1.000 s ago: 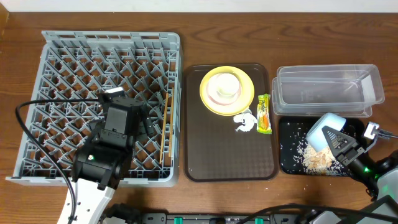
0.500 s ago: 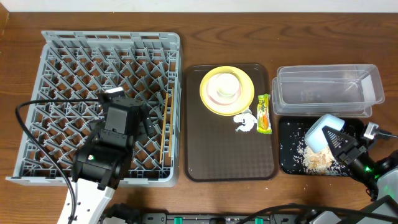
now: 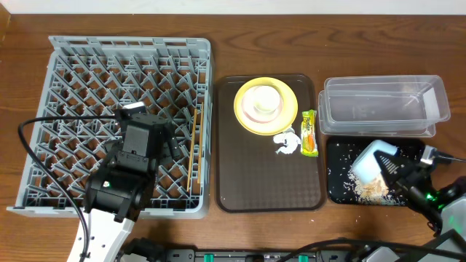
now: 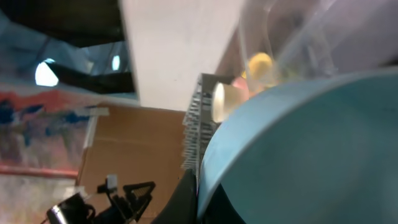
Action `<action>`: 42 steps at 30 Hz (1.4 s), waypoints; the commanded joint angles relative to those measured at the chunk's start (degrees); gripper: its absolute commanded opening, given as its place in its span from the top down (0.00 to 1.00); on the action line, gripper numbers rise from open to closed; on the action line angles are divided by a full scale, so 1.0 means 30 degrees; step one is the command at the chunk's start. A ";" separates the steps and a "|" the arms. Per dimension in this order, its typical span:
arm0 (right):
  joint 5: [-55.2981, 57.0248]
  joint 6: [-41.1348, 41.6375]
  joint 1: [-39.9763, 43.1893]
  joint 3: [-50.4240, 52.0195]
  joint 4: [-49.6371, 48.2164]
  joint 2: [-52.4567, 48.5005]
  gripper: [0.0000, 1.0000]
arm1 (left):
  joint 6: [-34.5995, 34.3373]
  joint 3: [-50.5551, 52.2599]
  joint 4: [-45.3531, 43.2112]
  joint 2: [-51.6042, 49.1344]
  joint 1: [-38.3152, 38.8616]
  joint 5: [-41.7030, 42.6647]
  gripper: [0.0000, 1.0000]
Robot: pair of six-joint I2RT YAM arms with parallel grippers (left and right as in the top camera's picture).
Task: Sort waste into correct bins and load items into the dishwasher
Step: 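Tilt the blue bowl to pour the rice onto the black tray, then carry the empty blue bowl back and set it on the brown tray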
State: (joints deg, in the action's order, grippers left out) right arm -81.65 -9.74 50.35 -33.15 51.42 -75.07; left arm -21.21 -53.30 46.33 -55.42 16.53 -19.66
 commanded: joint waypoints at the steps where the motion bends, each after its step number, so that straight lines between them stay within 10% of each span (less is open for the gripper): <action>1: 0.4364 0.0554 -0.1035 -0.1304 0.0925 0.0903 0.99 | -0.0168 -0.0350 0.0051 -0.0022 -0.0095 -0.0248 0.06; 17: 1.6079 0.2907 -1.2823 -0.9610 0.6244 0.4568 0.99 | -0.0168 -0.0350 0.0051 -0.0022 -0.0095 -0.0240 0.06; 30: 2.2454 0.8007 -2.6709 -0.9632 0.1100 0.2871 0.99 | -0.0168 -0.0350 0.0051 -0.0015 -0.0095 -0.0248 0.06; 42: 2.4574 0.9034 -3.2487 -0.9632 -0.4014 -0.3067 0.99 | -0.0168 -0.0350 0.0051 -0.0022 -0.0095 -0.0248 0.06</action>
State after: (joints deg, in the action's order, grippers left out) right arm -10.44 15.70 -45.17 -61.12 41.19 -80.47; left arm -21.21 -53.30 46.30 -55.42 16.53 -19.66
